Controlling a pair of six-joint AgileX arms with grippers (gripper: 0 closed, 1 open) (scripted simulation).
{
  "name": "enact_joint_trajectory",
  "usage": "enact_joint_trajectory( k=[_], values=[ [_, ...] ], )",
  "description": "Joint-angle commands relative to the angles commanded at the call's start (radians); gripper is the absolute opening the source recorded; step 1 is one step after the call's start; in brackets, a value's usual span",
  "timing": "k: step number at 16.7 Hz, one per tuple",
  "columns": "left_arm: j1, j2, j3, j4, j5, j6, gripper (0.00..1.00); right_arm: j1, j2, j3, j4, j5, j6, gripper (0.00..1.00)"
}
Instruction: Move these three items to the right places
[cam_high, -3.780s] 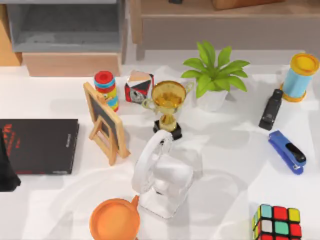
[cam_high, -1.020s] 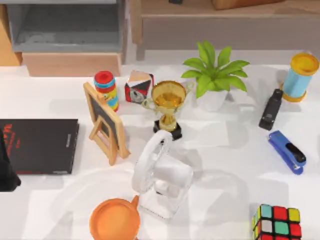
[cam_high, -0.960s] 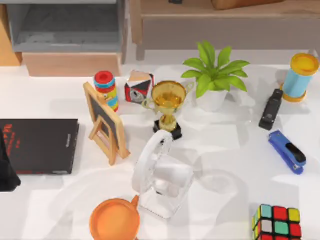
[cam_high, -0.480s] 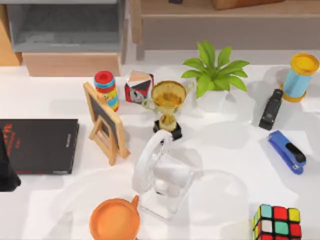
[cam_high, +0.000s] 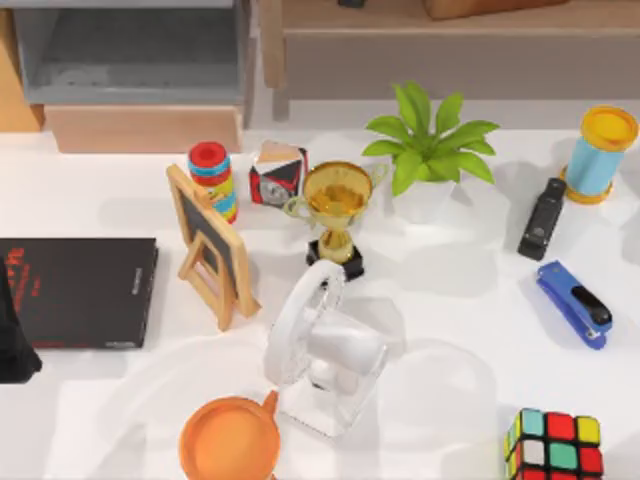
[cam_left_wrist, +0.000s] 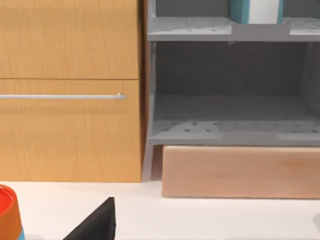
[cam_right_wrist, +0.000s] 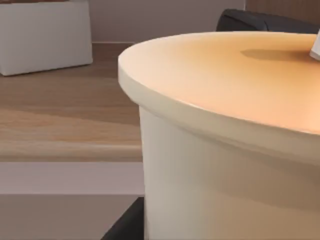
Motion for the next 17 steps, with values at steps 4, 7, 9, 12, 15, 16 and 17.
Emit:
enact_joint_trajectory(
  k=[4,7,9,12,15,16,17],
  values=[
    [0.000,0.000,0.000,0.000,0.000,0.000,1.00,0.003,0.018,0.002,0.022,0.002,0.001,0.00],
    [0.000,0.000,0.000,0.000,0.000,0.000,1.00,0.001,0.068,0.000,0.073,0.002,0.000,0.00],
    [0.000,0.000,0.000,0.000,0.000,0.000,1.00,0.000,0.096,-0.002,0.101,0.001,-0.001,0.00],
    [0.000,0.000,0.000,0.000,0.000,0.000,1.00,0.000,0.105,-0.003,0.108,0.001,-0.001,0.00],
    [0.000,0.000,0.000,0.000,0.000,0.000,1.00,0.000,0.105,-0.003,0.108,0.001,-0.001,0.08],
    [0.000,0.000,0.000,0.000,0.000,0.000,1.00,0.000,0.105,-0.003,0.108,0.001,-0.001,0.15],
    [0.000,0.000,0.000,0.000,0.000,0.000,1.00,0.000,0.105,-0.003,0.108,0.001,-0.001,0.23]
  ],
)
